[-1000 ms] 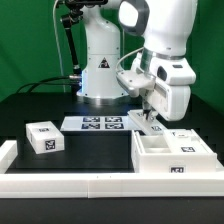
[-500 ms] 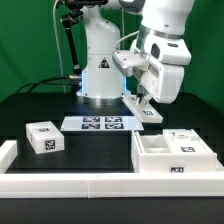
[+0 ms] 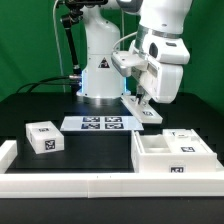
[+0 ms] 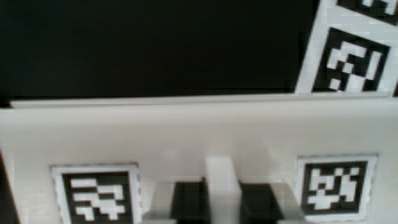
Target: Assemble cabinet
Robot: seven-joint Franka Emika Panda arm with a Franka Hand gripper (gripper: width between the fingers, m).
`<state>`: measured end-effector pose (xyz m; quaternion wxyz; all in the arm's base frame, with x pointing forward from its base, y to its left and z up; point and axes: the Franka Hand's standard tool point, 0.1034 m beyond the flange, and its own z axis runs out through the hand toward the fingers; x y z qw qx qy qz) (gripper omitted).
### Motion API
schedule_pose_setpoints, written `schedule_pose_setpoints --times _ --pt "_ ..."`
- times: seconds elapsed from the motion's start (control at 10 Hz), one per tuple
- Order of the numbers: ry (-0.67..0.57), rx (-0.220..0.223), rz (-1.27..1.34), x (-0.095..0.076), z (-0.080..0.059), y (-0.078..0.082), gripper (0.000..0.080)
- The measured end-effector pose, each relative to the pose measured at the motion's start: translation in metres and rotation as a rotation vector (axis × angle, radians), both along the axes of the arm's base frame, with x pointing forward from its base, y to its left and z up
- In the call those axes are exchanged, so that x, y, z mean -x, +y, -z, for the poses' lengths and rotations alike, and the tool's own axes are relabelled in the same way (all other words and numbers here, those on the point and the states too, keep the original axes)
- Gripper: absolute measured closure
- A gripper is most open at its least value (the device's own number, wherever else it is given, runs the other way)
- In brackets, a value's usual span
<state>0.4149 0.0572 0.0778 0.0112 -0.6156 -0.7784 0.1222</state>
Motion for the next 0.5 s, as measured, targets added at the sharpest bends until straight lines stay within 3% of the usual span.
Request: schedule_pose_setpoints --times 0.3,0.5 --pt "-0.176 -0.061 0.056 -0.0068 -0.0012 0.0012 0.0728" --pt "-0.172 -0.059 0.068 -0.0057 0.0001 0.0007 0.0728"
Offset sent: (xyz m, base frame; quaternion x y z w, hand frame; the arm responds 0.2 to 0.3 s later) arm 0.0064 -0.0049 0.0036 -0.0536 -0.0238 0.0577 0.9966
